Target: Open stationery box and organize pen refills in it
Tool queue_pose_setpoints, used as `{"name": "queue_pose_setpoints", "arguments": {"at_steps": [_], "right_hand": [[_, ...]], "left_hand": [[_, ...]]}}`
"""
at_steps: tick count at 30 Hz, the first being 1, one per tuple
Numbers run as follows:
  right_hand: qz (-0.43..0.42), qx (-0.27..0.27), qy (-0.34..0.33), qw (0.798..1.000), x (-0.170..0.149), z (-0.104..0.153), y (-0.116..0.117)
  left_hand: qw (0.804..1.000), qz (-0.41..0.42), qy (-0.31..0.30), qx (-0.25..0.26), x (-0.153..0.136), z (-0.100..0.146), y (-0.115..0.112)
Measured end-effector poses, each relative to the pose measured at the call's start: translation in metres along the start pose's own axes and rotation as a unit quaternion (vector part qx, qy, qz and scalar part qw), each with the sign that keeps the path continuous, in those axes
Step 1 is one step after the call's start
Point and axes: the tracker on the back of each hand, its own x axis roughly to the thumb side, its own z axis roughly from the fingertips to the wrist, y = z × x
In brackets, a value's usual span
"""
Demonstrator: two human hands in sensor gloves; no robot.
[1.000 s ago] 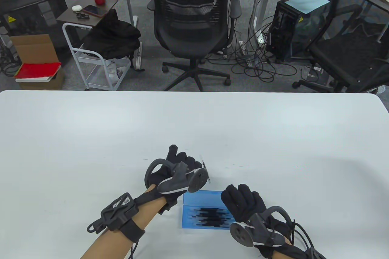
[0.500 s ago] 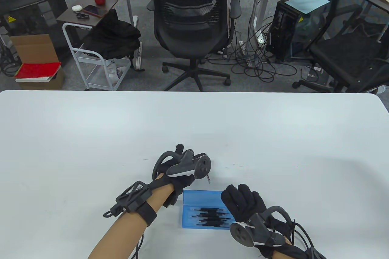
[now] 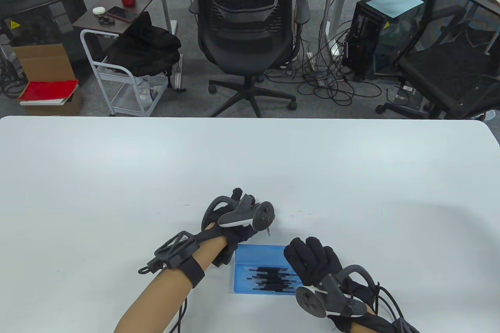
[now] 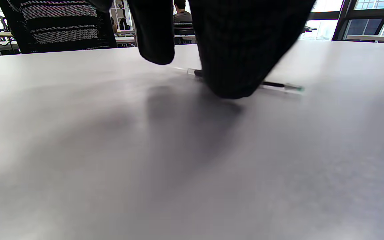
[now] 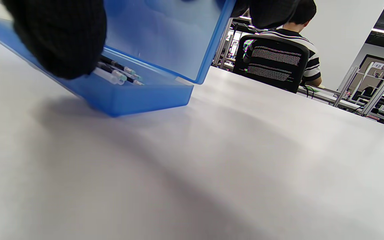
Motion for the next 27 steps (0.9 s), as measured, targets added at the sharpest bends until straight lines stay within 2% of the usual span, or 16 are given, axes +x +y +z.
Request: {"name": "queue_pose_setpoints", "arguments": {"at_steps": [17, 27], "right_hand": [[-0.001, 0.001, 0.001, 1.000, 0.0003, 0.0002, -0.0001], [0.001, 0.001, 0.001, 1.000, 0.0004, 0.0003, -0.0003]], "left_hand": [[0.999, -0.012, 0.018, 0.028, -0.0007, 0.0032, -0.0006], [1.000, -0.018, 0.016, 0.015, -0.0027, 0.0052, -0.0008]]}}
